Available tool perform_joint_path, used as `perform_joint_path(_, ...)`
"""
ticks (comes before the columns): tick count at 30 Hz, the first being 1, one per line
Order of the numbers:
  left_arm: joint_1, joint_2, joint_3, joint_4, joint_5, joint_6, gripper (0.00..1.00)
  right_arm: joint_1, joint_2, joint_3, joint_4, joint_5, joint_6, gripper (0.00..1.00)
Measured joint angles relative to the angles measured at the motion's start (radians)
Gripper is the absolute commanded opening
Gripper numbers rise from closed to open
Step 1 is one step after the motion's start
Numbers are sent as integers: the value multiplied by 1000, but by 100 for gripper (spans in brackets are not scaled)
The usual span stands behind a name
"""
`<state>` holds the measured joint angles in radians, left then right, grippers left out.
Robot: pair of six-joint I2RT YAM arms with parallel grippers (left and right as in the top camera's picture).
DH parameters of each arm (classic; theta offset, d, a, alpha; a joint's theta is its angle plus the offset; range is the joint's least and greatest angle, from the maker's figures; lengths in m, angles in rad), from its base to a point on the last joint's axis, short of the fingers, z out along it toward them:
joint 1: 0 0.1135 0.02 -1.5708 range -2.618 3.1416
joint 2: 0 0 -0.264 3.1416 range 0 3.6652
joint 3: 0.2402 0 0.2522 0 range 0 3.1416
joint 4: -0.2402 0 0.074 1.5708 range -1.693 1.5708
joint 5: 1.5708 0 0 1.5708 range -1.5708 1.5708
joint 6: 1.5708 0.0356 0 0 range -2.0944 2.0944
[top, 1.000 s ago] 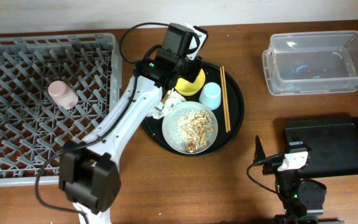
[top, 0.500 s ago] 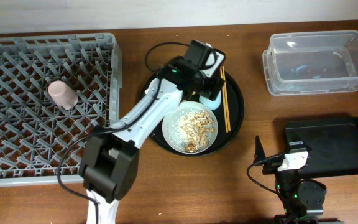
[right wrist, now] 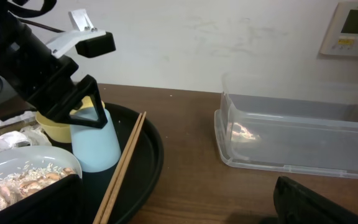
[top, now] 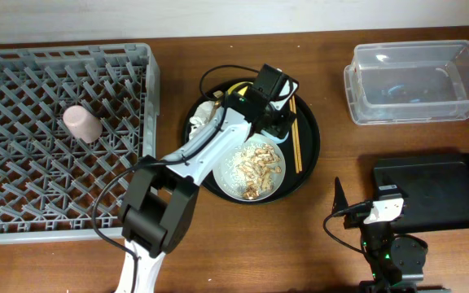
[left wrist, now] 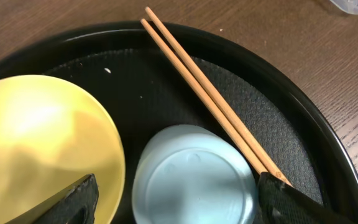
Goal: Sort waste into correct bins and load items into the dishwasher rack
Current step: 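Move the left gripper back and grasp the light-blue cup, then place the light-blue cup in the rack beside the pink cup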
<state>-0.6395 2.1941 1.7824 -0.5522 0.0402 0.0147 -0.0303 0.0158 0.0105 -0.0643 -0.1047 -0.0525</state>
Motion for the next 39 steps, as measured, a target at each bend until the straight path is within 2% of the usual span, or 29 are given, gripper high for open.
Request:
perform_joint_path(5,-21,7,0,0,0,0,79,0,0,0,0,0,-1,98)
perform_joint_path(9,-23,7,0,0,0,-7,51,0,0,0,0,0,0,98)
perform_joint_path(10,-23,7,0,1,0,-5,49,0,0,0,0,0,0,98)
perform_joint_path(19,-23,7,0,3,-4,-7,47,0,0,0,0,0,0,98)
perform_joint_path(25,-12,-1,34,-67,-16,-7,46,0,0,0,0,0,-1,98)
perform_joint_path(27,11,-25,34,-90,-20,-9,42,0,0,0,0,0,0,98)
perform_joint_path(35,192,-276,36,-208,-23,-41,43,0,0,0,0,0,0,98)
perform_joint_path(39,334,-413,43,-368,-26,-52,43,0,0,0,0,0,0,98)
